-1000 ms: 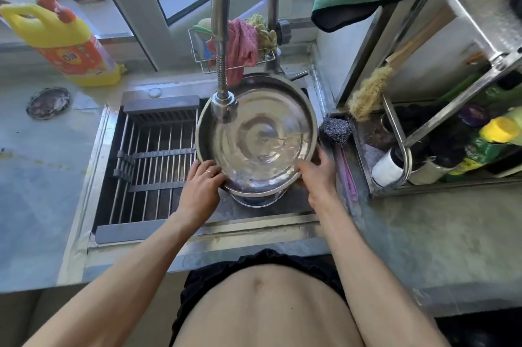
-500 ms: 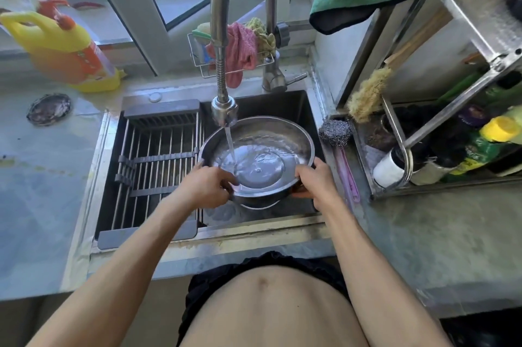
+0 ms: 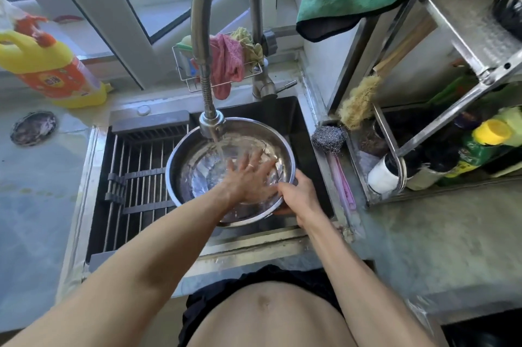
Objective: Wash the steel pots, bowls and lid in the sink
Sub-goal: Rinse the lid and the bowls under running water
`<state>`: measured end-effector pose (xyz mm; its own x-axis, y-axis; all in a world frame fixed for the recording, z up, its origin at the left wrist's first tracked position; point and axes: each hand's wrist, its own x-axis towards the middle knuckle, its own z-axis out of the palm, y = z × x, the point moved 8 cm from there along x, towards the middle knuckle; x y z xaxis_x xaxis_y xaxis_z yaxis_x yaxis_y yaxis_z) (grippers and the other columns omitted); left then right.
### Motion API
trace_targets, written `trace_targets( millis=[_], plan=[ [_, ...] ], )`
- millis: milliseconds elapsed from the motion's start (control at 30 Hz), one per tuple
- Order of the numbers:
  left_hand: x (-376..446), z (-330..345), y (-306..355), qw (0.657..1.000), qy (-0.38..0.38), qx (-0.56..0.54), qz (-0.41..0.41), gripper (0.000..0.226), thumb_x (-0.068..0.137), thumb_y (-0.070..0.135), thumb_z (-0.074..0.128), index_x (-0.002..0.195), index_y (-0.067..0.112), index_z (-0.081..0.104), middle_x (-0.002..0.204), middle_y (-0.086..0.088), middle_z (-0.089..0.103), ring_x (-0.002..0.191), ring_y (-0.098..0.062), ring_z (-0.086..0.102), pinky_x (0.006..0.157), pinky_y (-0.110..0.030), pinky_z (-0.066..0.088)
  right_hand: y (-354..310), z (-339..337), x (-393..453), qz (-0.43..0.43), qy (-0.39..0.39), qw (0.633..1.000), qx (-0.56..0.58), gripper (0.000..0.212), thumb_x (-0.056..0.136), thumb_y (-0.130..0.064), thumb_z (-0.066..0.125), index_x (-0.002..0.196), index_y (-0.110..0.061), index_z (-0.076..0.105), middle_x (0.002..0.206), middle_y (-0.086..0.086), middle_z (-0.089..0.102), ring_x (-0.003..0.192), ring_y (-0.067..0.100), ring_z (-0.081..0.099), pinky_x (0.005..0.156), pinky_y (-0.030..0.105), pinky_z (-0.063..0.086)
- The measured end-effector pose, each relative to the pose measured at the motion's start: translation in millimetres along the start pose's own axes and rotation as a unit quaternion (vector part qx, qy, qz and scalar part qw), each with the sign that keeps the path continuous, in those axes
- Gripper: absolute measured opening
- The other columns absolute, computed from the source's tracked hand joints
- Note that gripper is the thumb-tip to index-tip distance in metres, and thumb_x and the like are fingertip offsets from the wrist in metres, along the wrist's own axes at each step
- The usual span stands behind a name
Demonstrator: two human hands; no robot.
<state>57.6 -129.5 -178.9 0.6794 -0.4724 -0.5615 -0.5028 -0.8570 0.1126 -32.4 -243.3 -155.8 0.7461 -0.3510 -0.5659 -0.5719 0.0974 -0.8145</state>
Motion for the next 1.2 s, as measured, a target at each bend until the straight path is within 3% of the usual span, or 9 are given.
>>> trace_targets(
  millis=[133, 267, 400, 533, 667, 767, 900, 1067, 1200],
  plan=[
    [-1, -8, -40, 0.991, 0.055, -0.057, -0.108, 0.084, 0.093, 0.080, 0.022, 0.161, 0.040, -0.010, 0.168, -0.011, -0.026, 0.150, -0.043, -0.031, 0.111, -0.069, -0.021, -5, -4, 0, -0.020, -0.002, 1.000, -0.006, 0.027, 0.077, -0.022, 0.063, 0.103, -0.031, 0.067, 0.093, -0.007, 0.074, 0.088, 0.015, 0.070, 0.081, 0.039, 0.058],
    [3, 0, -8, 0.999, 0.041, -0.005, -0.001, 0.079, 0.096, 0.077, 0.023, 0.161, 0.044, -0.008, 0.171, -0.007, -0.015, 0.156, -0.039, -0.013, 0.120, -0.070, -0.004, -5, 9, 3, -0.016, -0.011, 1.000, 0.009, 0.019, 0.082, -0.016, 0.063, 0.096, -0.027, 0.069, 0.088, 0.005, 0.073, 0.082, 0.028, 0.072, 0.068, 0.051, 0.061],
    [0, -11, -61, 0.989, 0.077, -0.062, -0.113, 0.080, 0.094, 0.079, 0.029, 0.161, 0.043, 0.004, 0.171, -0.013, -0.012, 0.154, -0.048, -0.012, 0.117, -0.074, -0.006, 0, 5, 6, -0.004, -0.005, 1.000, 0.027, 0.027, 0.077, -0.014, 0.063, 0.098, -0.030, 0.069, 0.095, -0.001, 0.074, 0.090, 0.021, 0.071, 0.079, 0.045, 0.060],
    [-8, 1, -84, 0.994, -0.067, 0.001, -0.092, 0.113, 0.082, 0.088, 0.045, 0.159, 0.039, -0.020, 0.169, -0.018, -0.017, 0.152, -0.051, -0.015, 0.120, -0.073, 0.005, -4, -8, 9, -0.022, 0.015, 0.999, 0.033, 0.030, 0.086, -0.004, 0.062, 0.104, -0.028, 0.067, 0.097, -0.004, 0.072, 0.087, 0.010, 0.069, 0.066, 0.019, 0.051],
    [-31, 19, -78, 0.981, -0.180, 0.064, -0.033, 0.112, 0.080, 0.083, 0.056, 0.161, 0.042, -0.010, 0.169, -0.010, -0.021, 0.153, -0.049, -0.012, 0.124, -0.062, 0.009, 0, -11, 8, -0.013, 0.027, 0.998, 0.054, 0.031, 0.088, 0.001, 0.058, 0.111, -0.018, 0.064, 0.092, 0.000, 0.071, 0.069, 0.004, 0.069, 0.051, 0.012, 0.048],
    [-42, 13, -70, 0.985, -0.157, 0.071, -0.003, 0.109, 0.083, 0.078, 0.059, 0.161, 0.043, -0.009, 0.168, -0.004, -0.026, 0.154, -0.042, -0.016, 0.123, -0.063, 0.012, 1, 3, 7, -0.012, 0.005, 0.999, 0.036, 0.037, 0.085, -0.003, 0.061, 0.117, -0.021, 0.065, 0.098, 0.001, 0.071, 0.086, 0.016, 0.070, 0.064, 0.025, 0.056],
    [-27, 4, -28, 0.996, -0.075, 0.047, 0.034, 0.103, 0.088, 0.081, 0.048, 0.161, 0.038, -0.010, 0.168, -0.012, -0.026, 0.154, -0.041, -0.022, 0.121, -0.070, 0.001, -2, 18, 2, -0.020, -0.004, 0.999, 0.031, 0.028, 0.076, -0.013, 0.064, 0.094, -0.034, 0.067, 0.094, 0.001, 0.074, 0.087, 0.023, 0.071, 0.078, 0.046, 0.060],
    [-8, -16, -30, 1.000, 0.007, -0.009, -0.013, 0.107, 0.080, 0.089, 0.048, 0.160, 0.044, -0.009, 0.169, -0.007, -0.023, 0.152, -0.045, -0.023, 0.116, -0.074, -0.007, 0, 6, 1, -0.005, 0.010, 0.998, 0.058, 0.034, 0.076, -0.010, 0.060, 0.103, -0.028, 0.066, 0.095, 0.006, 0.073, 0.084, 0.022, 0.072, 0.072, 0.045, 0.061],
    [-14, -20, -56, 0.991, -0.099, 0.084, -0.017, 0.134, 0.068, 0.084, 0.068, 0.159, 0.038, -0.019, 0.163, -0.009, -0.036, 0.152, -0.044, -0.023, 0.118, -0.072, -0.005, 3, -12, 0, 0.007, 0.027, 0.997, 0.078, 0.033, 0.087, 0.004, 0.056, 0.110, -0.018, 0.065, 0.094, 0.003, 0.073, 0.075, 0.011, 0.071, 0.057, 0.025, 0.056]
  ],
)
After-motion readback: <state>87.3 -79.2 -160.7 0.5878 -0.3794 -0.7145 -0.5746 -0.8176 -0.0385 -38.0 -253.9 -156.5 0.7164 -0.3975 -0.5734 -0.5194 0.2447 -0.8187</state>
